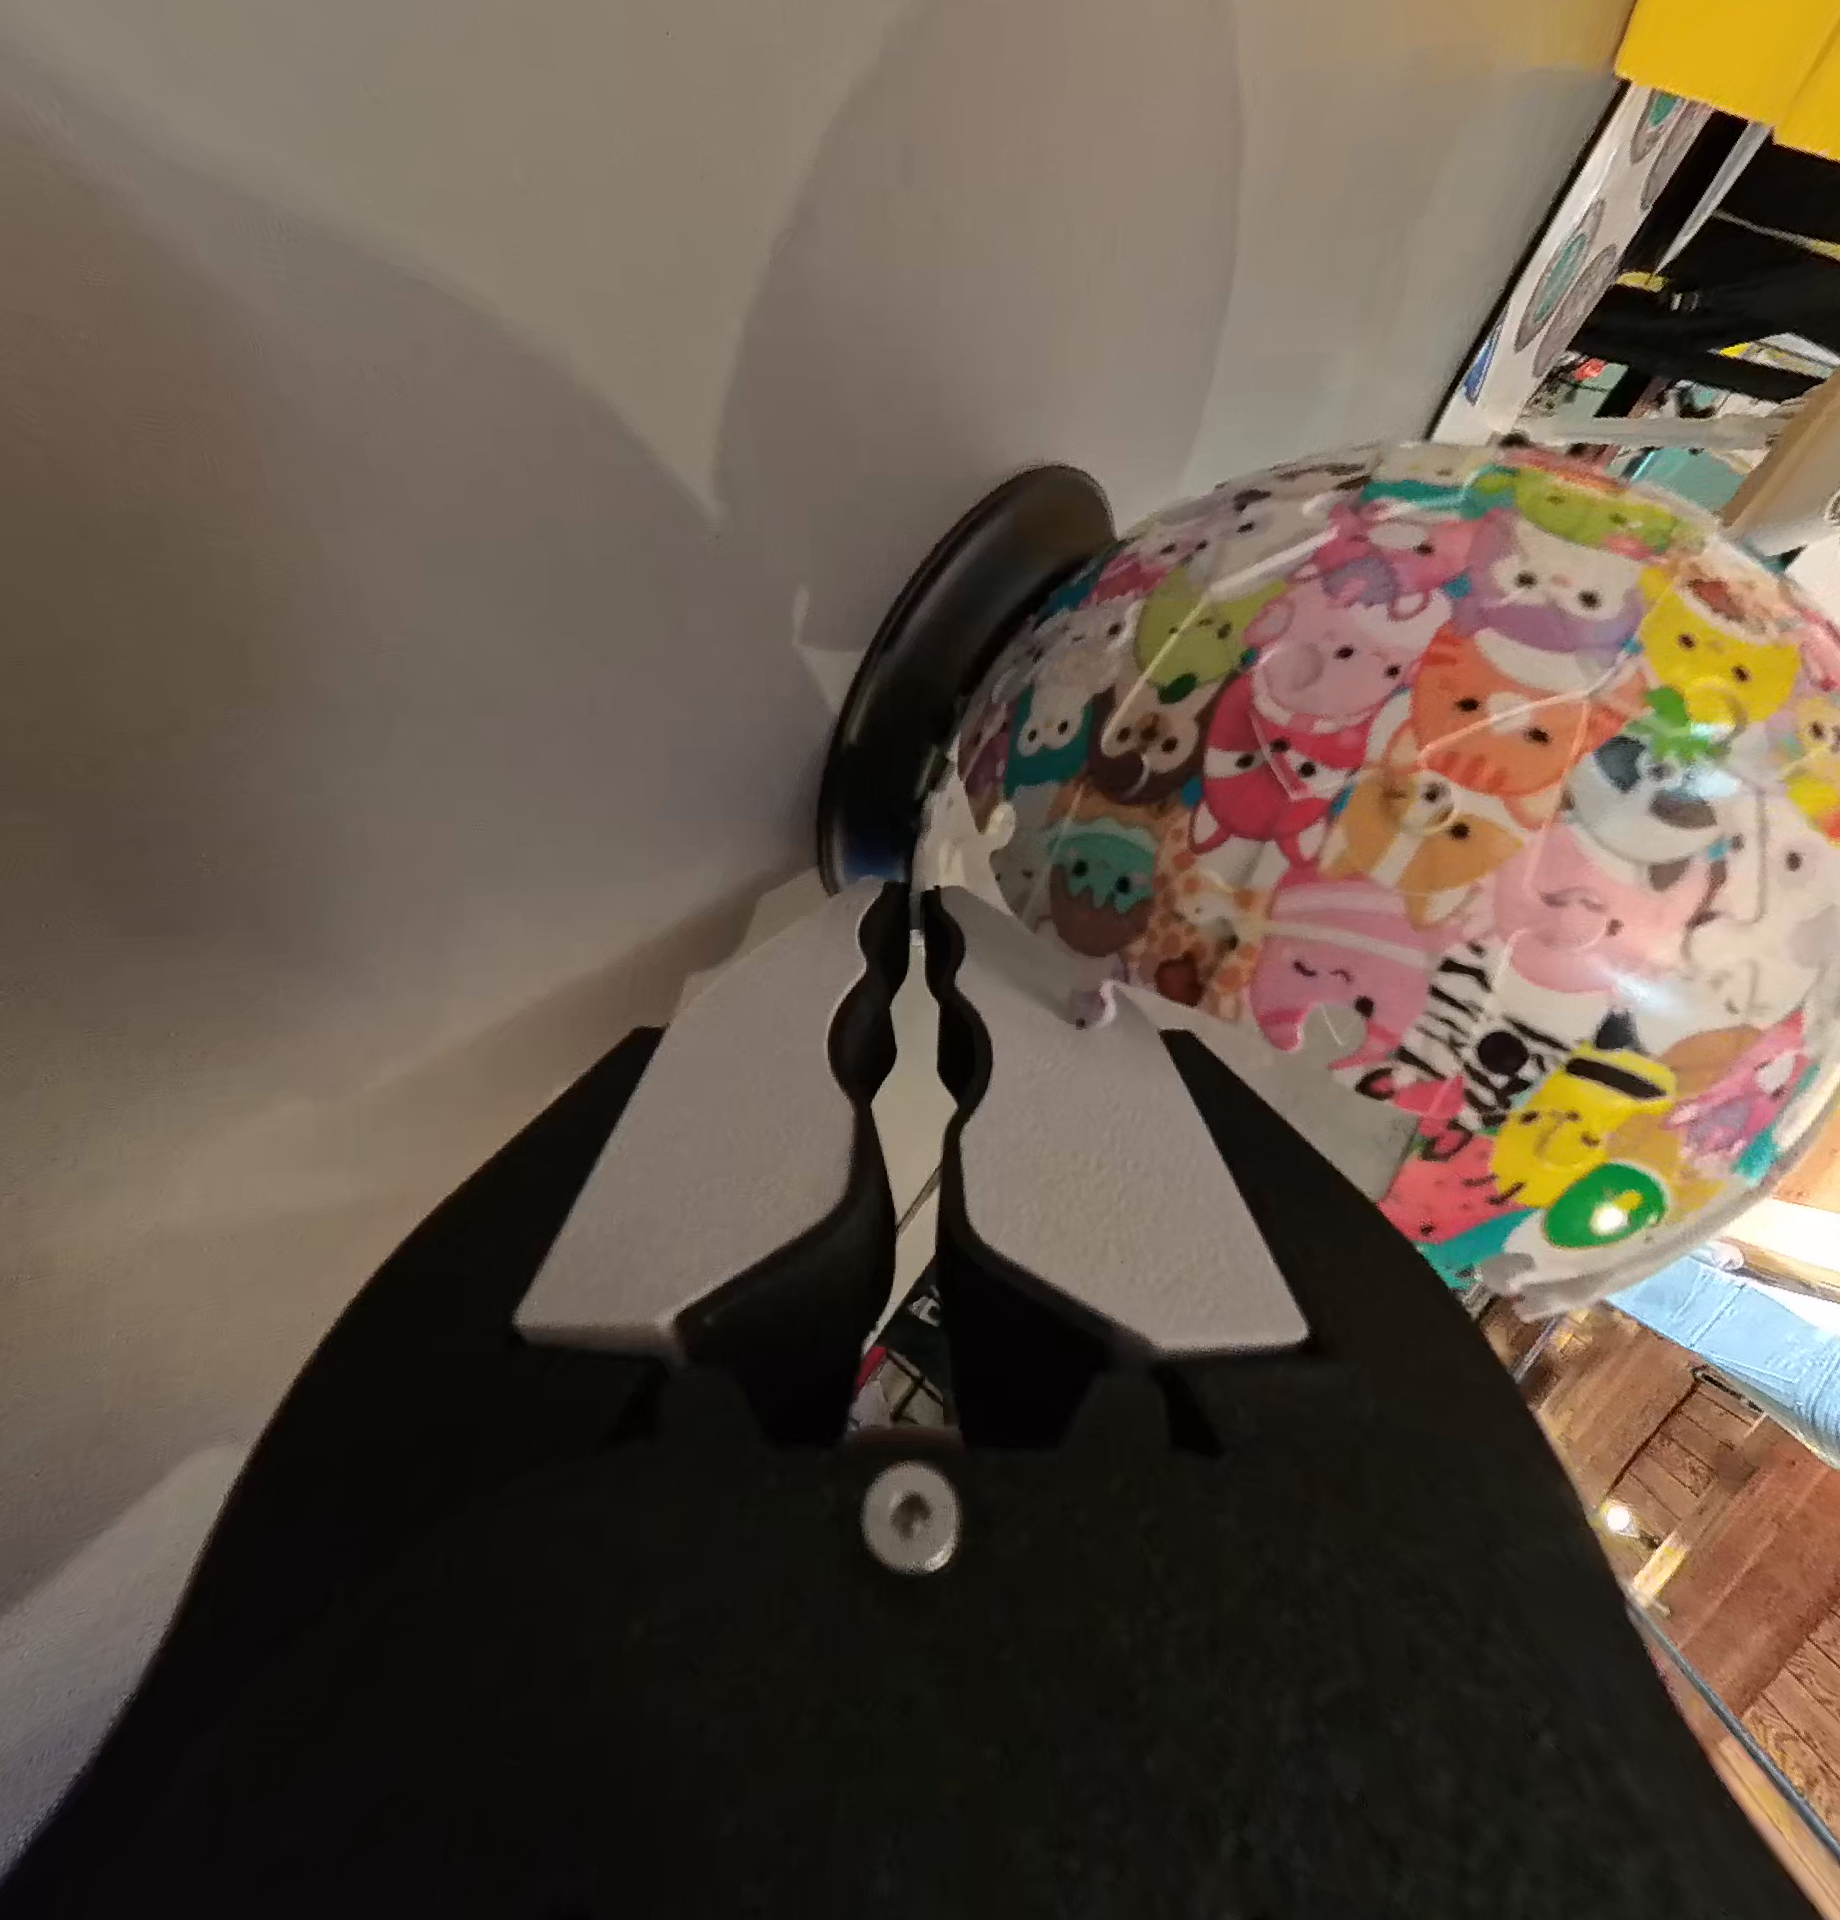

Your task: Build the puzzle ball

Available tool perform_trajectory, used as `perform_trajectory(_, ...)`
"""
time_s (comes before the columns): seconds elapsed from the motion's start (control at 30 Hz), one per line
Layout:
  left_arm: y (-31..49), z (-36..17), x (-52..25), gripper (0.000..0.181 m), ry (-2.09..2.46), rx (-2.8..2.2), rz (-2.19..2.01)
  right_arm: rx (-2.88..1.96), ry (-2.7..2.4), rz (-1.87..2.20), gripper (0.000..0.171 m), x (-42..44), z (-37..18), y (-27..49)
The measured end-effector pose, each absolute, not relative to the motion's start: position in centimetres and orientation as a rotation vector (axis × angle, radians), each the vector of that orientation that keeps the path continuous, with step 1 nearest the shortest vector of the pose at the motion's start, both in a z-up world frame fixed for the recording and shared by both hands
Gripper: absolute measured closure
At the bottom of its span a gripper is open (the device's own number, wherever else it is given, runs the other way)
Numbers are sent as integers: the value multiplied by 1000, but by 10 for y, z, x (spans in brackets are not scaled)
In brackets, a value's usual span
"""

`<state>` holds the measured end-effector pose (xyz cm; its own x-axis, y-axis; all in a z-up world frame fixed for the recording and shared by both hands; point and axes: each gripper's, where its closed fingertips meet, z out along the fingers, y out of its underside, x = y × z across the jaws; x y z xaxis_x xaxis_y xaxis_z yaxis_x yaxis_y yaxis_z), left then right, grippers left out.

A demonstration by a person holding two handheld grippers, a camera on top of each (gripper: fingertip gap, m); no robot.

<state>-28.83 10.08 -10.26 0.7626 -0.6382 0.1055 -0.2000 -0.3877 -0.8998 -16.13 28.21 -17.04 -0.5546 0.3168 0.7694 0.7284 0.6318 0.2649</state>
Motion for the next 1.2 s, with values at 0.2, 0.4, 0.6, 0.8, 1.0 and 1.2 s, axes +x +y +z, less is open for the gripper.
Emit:
perform_trajectory(0.2, 101, -104, -288, 135, 635, -1956, -551, -845, -2150, -770, 168, -161, -171, 282)
perform_trajectory(0.4, 100, -102, -288, 135, 635, -1949, -550, -862, -2154, -775, 168, -159, -173, 283)
perform_trajectory(0.6, 99, -102, -286, 135, 642, -1949, -544, -857, -2169, -778, 168, -157, -174, 283)
perform_trajectory(0.8, 99, -102, -285, 135, 646, -1949, -544, -871, -2171, -762, 167, -156, -176, 283)
perform_trajectory(1.0, 99, -101, -285, 135, 646, -1947, -543, -816, -2182, -783, 167, -154, -177, 284)
perform_trajectory(1.2, 99, -101, -285, 135, 647, -1949, -546, -849, -2194, -786, 162, -150, -179, 282)
